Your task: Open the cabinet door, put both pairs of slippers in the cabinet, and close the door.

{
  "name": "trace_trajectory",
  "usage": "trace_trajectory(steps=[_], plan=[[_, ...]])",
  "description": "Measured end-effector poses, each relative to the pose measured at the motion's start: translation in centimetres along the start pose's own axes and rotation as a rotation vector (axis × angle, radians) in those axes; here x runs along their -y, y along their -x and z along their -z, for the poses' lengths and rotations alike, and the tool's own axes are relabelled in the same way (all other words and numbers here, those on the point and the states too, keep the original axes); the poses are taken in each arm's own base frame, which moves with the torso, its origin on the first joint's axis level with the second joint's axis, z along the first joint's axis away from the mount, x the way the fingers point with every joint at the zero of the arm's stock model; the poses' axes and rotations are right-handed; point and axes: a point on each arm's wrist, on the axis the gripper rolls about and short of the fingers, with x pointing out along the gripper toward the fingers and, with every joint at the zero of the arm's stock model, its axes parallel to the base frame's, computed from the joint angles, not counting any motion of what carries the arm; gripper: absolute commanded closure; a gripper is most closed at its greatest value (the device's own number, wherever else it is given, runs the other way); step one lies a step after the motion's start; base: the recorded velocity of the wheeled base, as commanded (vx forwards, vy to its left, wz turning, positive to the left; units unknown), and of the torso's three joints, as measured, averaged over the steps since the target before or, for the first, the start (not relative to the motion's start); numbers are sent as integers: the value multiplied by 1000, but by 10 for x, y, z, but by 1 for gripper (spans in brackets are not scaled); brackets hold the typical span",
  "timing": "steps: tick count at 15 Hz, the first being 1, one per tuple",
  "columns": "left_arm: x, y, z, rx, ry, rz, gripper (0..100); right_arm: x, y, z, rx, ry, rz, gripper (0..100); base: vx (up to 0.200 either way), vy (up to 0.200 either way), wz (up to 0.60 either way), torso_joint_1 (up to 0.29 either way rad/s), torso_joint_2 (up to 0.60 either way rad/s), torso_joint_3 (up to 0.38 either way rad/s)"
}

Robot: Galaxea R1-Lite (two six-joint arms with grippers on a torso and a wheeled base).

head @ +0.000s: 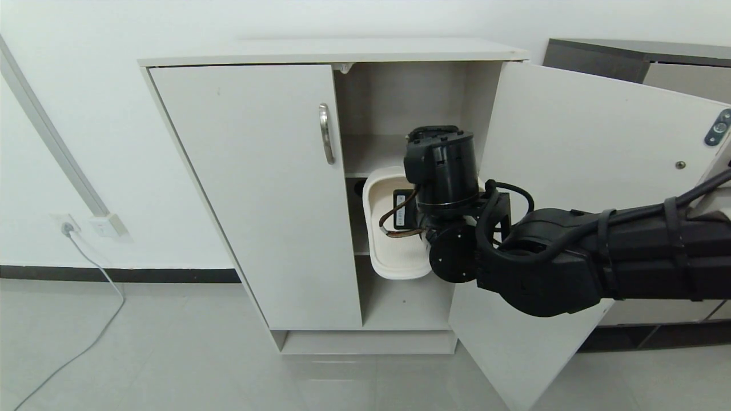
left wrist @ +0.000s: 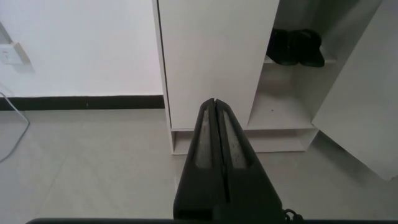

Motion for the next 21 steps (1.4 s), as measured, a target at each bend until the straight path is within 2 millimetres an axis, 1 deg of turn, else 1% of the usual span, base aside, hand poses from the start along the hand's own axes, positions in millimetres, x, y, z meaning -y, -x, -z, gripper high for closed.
trace_trajectory(steps=[4,13,18,21], plan=[[0,0,0,0,0,1,100,-1,-1,1,-5,5,1,100,0,0,0,0,0,0],[0,0,0,1,0,1,100,-1,-6,0,2,-2,9,100,200,0,0,1,2,6],[0,0,0,1,0,1,100,-2,-5,-1,-3,10,7,100,200,0,0,1,2,3],[0,0,0,0,0,1,100,-4,-5,-2,-4,11,3,100,0,0,0,0,0,0]])
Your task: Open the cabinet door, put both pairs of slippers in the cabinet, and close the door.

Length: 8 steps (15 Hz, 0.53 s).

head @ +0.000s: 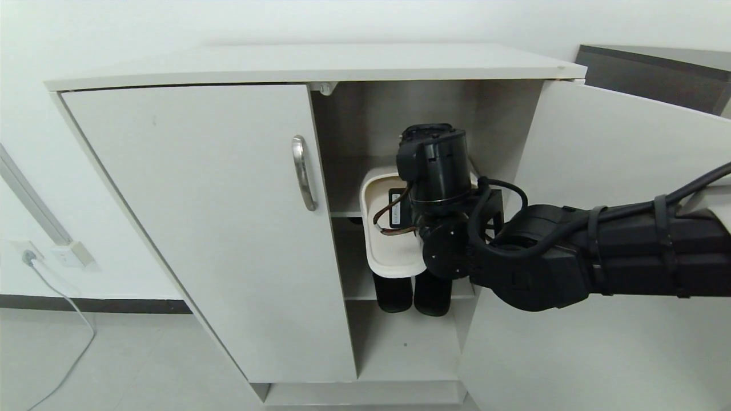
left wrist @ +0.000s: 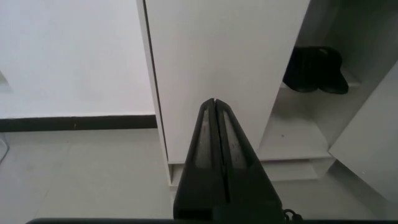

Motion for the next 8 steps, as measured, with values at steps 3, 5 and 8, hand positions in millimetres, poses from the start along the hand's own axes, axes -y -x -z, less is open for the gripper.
trace_trajectory(steps=[3,5,8], plan=[[0,0,0,0,0,-1,100,-2,0,0,-1,2,-2,100,0,0,0,0,0,0],[0,0,0,0,0,-1,100,-3,0,0,0,1,-6,100,0,0,0,0,0,0],[0,0,0,0,0,-1,100,-4,-6,2,-2,5,1,100,0,0,0,0,0,0]])
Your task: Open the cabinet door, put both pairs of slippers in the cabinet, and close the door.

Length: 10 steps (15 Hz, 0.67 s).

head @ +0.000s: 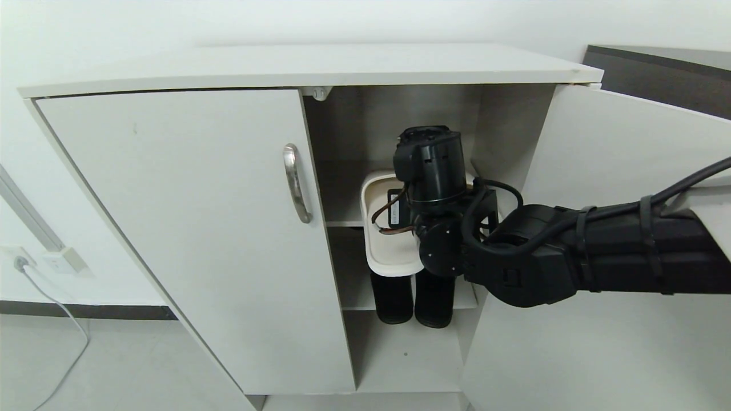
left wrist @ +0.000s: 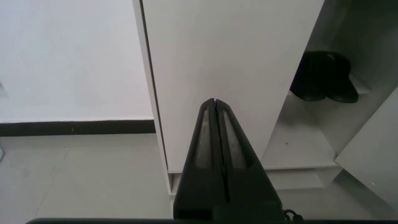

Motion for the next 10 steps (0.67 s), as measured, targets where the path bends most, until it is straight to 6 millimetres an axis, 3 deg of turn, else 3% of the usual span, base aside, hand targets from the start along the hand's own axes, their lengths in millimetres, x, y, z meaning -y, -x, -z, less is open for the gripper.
trace_trajectory(steps=[7,10], plan=[[0,0,0,0,2,-1,100,-8,-38,-16,2,-7,39,100,0,0,0,0,0,0],[0,0,0,0,2,0,100,-6,-59,-8,-36,24,55,100,0,0,0,0,0,0]])
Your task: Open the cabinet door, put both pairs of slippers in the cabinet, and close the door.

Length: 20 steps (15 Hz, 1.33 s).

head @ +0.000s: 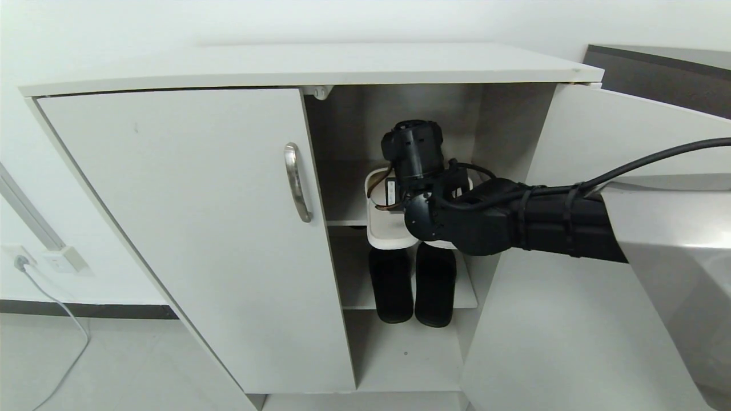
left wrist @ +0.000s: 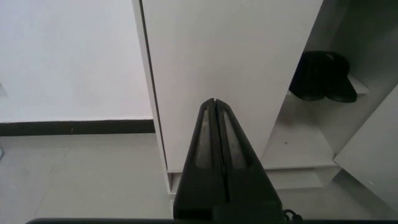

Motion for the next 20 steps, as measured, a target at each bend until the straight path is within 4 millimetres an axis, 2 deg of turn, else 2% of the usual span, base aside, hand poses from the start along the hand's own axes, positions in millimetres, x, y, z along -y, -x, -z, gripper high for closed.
trace_trajectory(steps=[5,12,20], plan=[[0,0,0,0,1,-2,100,5,-14,1,30,-40,19,100,0,0,0,0,0,0],[0,0,0,0,1,-2,100,7,-2,-18,81,-84,2,100,0,0,0,0,0,0],[0,0,0,0,0,-2,100,8,-10,-12,70,-75,8,100,0,0,0,0,0,0]])
